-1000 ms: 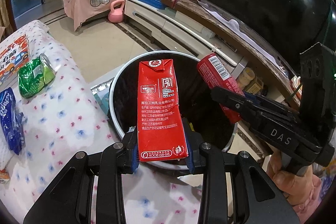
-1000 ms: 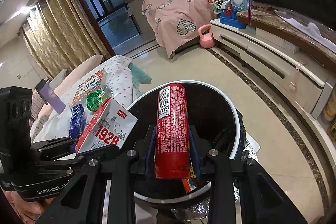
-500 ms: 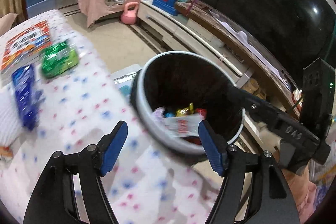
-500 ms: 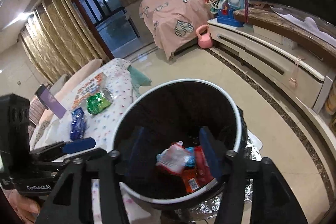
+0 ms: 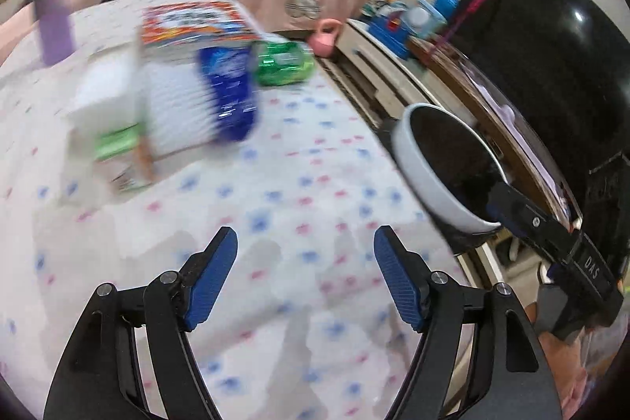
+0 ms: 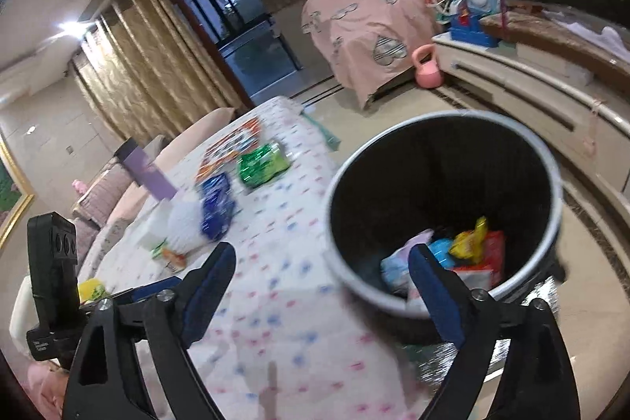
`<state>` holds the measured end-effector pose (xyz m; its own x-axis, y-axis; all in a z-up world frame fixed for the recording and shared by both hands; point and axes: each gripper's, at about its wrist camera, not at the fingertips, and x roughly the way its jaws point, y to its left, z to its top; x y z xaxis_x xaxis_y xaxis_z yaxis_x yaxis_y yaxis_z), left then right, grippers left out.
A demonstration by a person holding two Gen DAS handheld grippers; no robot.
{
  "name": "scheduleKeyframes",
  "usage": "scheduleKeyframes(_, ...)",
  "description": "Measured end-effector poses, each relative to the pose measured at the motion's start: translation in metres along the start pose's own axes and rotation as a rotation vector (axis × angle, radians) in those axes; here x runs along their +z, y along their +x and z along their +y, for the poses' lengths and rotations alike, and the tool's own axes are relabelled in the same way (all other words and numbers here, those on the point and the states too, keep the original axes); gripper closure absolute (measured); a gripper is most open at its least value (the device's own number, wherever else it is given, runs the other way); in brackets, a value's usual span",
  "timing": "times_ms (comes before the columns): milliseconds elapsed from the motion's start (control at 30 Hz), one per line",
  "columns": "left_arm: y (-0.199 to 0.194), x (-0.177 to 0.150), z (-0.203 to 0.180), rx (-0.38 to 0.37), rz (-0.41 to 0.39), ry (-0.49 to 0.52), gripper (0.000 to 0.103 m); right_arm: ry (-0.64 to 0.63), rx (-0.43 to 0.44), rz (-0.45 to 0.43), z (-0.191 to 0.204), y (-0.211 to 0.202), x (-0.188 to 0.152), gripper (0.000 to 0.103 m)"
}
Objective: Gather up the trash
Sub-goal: 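Move both grippers back to the white sponge and blue packet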
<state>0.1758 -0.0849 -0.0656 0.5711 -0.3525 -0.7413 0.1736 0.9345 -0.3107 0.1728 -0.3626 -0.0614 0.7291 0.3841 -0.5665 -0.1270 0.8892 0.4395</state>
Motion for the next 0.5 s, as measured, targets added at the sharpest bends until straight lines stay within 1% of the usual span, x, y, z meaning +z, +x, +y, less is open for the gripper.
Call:
scheduleKeyframes(167,-0.016,-0.009,0.038,0.055,-0.022,-0.065,0.029,-0.009,0.044,0.051,0.024,0.019,-0.017,0.011)
scheduleKeyframes(233,-0.02,-0.009,0.05,0.063,-0.029,-0.089,0.029,-0.037,0.066,0.084,0.038,0.029,-0.023,0.011)
scheduleKeyframes(367,-0.025,-0.009,0.071,0.081,-0.04,-0.137,0.029,-0.099,0.084,0.106,0.064,0.043,-0.031,0.011)
scheduleKeyframes(500,-0.026,-0.008,0.085,0.089,-0.046,-0.164,0.029,-0.113,0.098,0.126,0.078,0.058,-0.034,0.011)
